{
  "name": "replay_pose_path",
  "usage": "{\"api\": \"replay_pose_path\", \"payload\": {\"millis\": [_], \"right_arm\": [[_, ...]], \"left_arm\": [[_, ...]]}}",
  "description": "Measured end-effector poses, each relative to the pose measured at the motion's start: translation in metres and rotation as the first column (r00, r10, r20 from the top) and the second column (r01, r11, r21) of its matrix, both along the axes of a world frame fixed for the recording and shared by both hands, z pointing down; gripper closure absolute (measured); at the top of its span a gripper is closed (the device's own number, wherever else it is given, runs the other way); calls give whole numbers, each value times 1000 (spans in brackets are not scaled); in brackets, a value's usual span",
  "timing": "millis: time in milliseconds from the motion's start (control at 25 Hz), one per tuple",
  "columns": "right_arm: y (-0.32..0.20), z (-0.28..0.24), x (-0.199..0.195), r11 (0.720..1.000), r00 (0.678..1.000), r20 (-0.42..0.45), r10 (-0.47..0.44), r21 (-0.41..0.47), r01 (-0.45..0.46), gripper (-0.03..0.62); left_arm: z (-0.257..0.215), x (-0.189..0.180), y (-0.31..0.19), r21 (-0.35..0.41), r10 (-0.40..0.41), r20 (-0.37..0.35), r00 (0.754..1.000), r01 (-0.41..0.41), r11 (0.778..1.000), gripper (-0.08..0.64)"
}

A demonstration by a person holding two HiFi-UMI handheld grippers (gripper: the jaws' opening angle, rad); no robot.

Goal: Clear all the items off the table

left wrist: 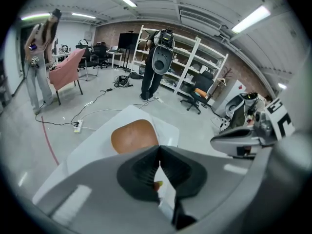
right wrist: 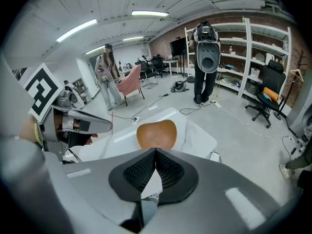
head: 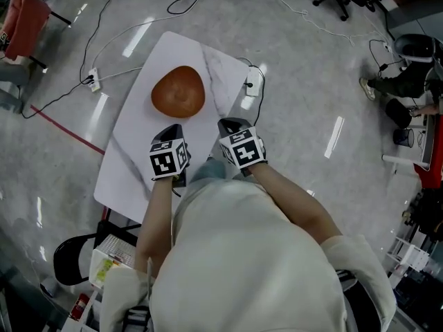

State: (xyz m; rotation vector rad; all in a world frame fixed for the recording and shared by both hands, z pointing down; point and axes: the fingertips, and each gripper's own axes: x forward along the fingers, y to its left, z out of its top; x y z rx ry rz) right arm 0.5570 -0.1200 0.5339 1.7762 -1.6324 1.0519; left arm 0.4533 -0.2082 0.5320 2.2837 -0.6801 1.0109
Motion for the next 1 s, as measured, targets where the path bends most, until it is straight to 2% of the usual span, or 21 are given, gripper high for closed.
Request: {"api": "replay_pose_path", "payload": {"millis": [480,1000], "right_arm": [[-42,25,1,999,999,46,8,-38,-6,583],[-69,85,4,993,991,123,59,-111,-45,550]], "left_arm": [[23,-11,-41,-5,-56,50,997,56,998,552],[80,-17,-78,-24,-138,98,985,141,990,551]]}}
